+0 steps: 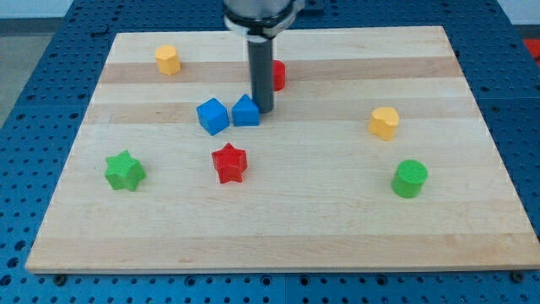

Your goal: Slide the yellow heart towards the top center

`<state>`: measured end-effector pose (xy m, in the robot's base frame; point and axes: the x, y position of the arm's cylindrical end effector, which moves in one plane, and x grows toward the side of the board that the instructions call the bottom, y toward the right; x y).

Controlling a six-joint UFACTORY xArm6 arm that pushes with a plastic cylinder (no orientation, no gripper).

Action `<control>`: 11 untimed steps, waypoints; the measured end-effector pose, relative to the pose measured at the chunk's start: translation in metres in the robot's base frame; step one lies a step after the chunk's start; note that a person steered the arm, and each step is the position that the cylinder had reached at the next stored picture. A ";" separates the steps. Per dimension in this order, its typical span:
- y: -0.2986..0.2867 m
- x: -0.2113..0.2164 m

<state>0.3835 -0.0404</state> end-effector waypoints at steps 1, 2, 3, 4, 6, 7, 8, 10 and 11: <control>-0.014 0.008; 0.008 0.017; 0.046 0.024; 0.088 0.057; 0.181 0.077; 0.202 0.054; 0.209 0.036; 0.198 -0.044; 0.171 -0.085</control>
